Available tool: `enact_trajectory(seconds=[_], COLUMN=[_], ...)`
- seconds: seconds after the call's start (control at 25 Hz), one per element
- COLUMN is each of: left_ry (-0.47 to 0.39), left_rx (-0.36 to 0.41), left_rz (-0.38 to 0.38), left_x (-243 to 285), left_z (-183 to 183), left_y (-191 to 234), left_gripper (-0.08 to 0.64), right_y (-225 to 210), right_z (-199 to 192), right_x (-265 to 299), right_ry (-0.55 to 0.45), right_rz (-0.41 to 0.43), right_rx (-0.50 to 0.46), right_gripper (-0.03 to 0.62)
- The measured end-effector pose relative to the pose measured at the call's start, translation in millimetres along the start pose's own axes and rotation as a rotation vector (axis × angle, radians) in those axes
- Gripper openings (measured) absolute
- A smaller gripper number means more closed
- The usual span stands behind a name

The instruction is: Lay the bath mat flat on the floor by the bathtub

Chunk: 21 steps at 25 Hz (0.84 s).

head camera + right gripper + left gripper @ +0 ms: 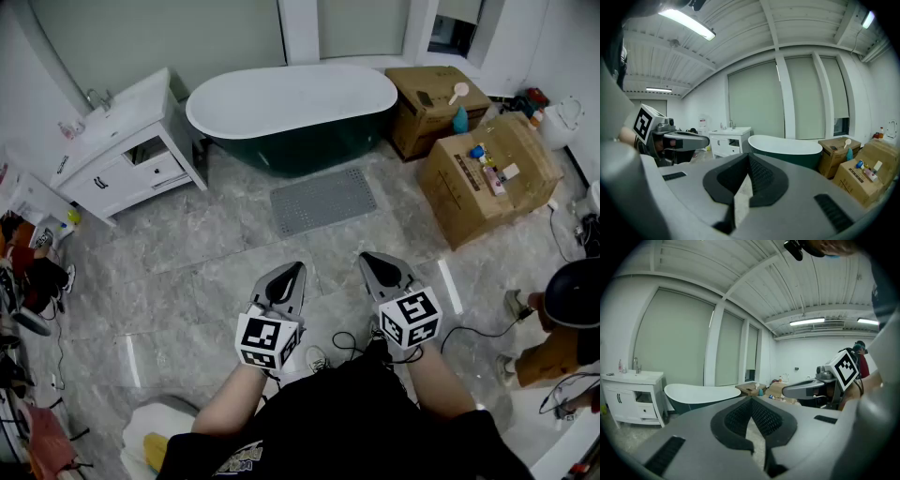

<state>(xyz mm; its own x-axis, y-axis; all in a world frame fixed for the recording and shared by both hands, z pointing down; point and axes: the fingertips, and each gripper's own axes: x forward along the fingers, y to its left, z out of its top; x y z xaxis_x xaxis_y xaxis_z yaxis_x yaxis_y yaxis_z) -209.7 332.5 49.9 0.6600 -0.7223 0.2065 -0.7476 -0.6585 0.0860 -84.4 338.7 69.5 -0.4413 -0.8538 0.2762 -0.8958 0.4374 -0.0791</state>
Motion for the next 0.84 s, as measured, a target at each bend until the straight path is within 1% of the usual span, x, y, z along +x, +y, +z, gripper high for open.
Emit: enact_trajectory(seconds=[0.2,0.84], left_ry=[-0.003,-0.008], left_rx=[0.0,-0.005], left_rz=[0.001,-0.004], left_x=[-1.0,-12.3], left_z=[0.9,0.2], left_y=[-3.8,-2.3], left_gripper=[0.015,0.015], right_y=[-1.9,11.6], right_z=[-0.7,1.6], right_x=[-5.1,-6.9], right_ry=[-0.005,-0.011], right_rz=[-0.008,-0.009], right_rx=[0.005,0.002], right_gripper=[0.017,0.017])
